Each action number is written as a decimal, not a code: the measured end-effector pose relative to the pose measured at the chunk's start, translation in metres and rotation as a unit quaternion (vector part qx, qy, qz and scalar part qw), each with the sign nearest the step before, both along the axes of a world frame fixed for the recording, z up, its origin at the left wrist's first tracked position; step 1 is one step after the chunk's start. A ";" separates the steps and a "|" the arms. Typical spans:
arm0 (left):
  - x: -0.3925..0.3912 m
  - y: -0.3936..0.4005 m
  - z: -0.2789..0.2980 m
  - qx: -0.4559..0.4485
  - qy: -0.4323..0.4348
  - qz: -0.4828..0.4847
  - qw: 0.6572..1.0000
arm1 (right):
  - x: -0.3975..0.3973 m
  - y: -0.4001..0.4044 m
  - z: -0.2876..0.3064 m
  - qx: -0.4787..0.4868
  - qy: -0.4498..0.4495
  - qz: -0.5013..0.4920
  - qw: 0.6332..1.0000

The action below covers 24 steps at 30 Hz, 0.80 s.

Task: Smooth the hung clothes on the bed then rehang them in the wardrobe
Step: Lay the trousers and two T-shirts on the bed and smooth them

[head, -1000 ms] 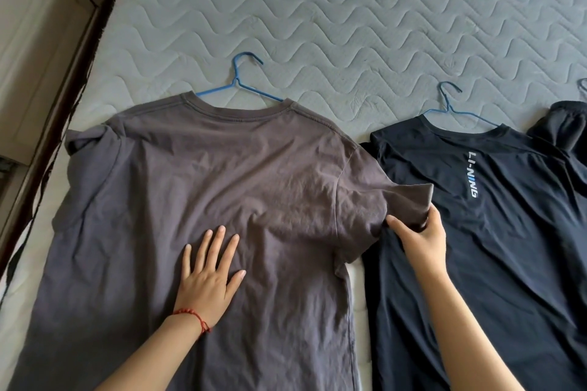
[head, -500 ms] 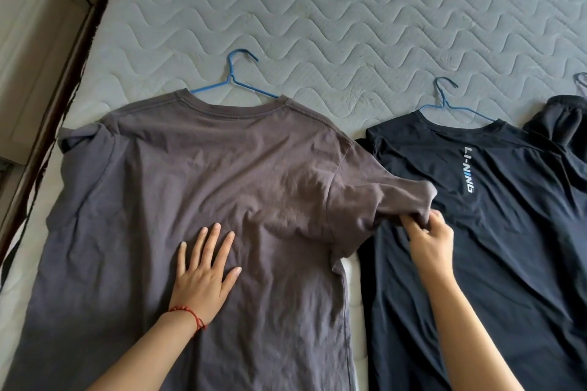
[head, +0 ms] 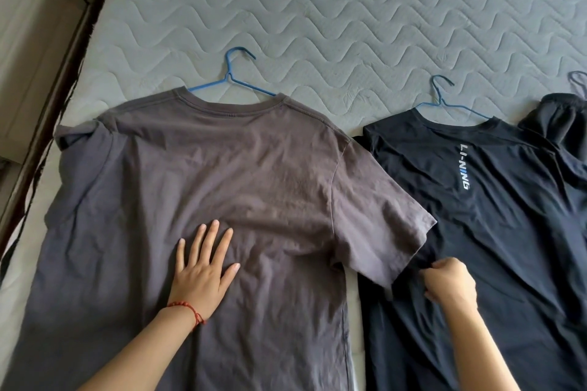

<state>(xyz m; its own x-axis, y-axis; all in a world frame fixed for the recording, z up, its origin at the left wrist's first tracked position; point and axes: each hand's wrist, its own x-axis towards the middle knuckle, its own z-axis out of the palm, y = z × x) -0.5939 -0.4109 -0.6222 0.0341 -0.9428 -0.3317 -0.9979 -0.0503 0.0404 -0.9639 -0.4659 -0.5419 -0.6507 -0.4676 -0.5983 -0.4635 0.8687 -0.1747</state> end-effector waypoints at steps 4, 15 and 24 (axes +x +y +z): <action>0.000 -0.001 0.002 0.004 0.003 0.000 1.000 | 0.041 0.000 0.014 -0.156 0.074 0.070 0.983; 0.023 -0.012 0.030 -0.083 0.082 -0.021 0.993 | 0.270 0.004 -0.042 -0.303 -0.027 0.508 0.806; 0.186 -0.056 0.057 -0.303 0.215 0.390 0.843 | 0.294 0.014 -0.083 -0.280 0.053 0.544 0.790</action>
